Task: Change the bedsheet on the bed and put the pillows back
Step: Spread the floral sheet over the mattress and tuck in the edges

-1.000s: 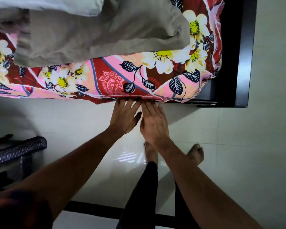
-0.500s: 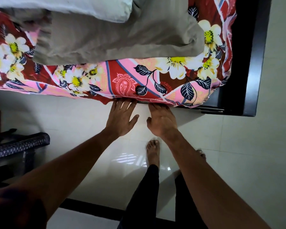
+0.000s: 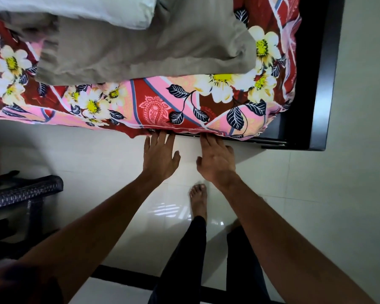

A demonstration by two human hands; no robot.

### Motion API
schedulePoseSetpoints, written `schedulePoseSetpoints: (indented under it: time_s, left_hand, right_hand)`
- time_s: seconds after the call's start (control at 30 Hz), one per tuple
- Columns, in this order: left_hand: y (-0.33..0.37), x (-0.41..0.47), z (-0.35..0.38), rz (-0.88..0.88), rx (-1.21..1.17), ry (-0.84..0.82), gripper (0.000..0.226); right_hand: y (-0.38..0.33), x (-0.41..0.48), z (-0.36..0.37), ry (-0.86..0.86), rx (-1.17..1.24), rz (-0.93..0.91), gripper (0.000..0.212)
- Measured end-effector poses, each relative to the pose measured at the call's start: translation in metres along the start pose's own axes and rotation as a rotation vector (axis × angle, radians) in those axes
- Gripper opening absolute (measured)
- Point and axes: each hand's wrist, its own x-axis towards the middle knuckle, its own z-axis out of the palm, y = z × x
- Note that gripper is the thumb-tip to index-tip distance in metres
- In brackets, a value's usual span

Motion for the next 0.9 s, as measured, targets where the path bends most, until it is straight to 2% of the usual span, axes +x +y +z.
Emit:
schedulePoseSetpoints:
  time_s: [0.1, 0.2, 0.33, 0.4, 0.47, 0.53, 0.6, 0.67, 0.77, 0.9]
  left_hand:
    - [0.031, -0.023, -0.01, -0.031, -0.068, 0.003, 0.056]
    - [0.075, -0.035, -0.018, 0.044, -0.192, 0.004, 0.045]
    - [0.129, -0.026, -0.029, 0.164, -0.402, 0.077, 0.04]
    - [0.163, -0.015, -0.035, 0.28, -0.491, 0.115, 0.038]
    - [0.197, -0.004, -0.042, 0.391, -0.518, 0.106, 0.041]
    - [0.226, 0.005, -0.042, 0.41, -0.505, 0.083, 0.048]
    - [0.249, 0.016, -0.037, 0.329, -0.501, 0.089, 0.054]
    - [0.264, 0.035, -0.03, 0.205, -0.482, 0.075, 0.06]
    - [0.282, 0.065, -0.018, -0.038, -0.451, -0.051, 0.074]
    - [0.306, 0.095, -0.005, -0.27, -0.524, -0.039, 0.06]
  right_hand:
    - [0.004, 0.004, -0.016, -0.032, 0.133, 0.006, 0.062]
    - [0.036, -0.008, -0.037, -0.076, 0.19, -0.09, 0.043]
    - [0.103, -0.036, -0.085, 0.101, 0.105, -0.122, 0.028]
    - [0.137, -0.04, -0.115, 0.171, -0.001, -0.111, 0.032]
    - [0.165, -0.03, -0.14, 0.164, -0.106, -0.134, 0.044]
    - [0.188, -0.016, -0.154, 0.148, -0.185, -0.219, 0.05]
    - [0.207, 0.0, -0.156, 0.156, -0.291, -0.362, 0.05]
    - [0.223, 0.02, -0.155, 0.129, -0.4, -0.399, 0.054]
    - [0.232, 0.051, -0.153, 0.043, -0.541, -0.483, 0.05]
    - [0.216, 0.087, -0.152, -0.115, -0.604, -0.559, 0.052]
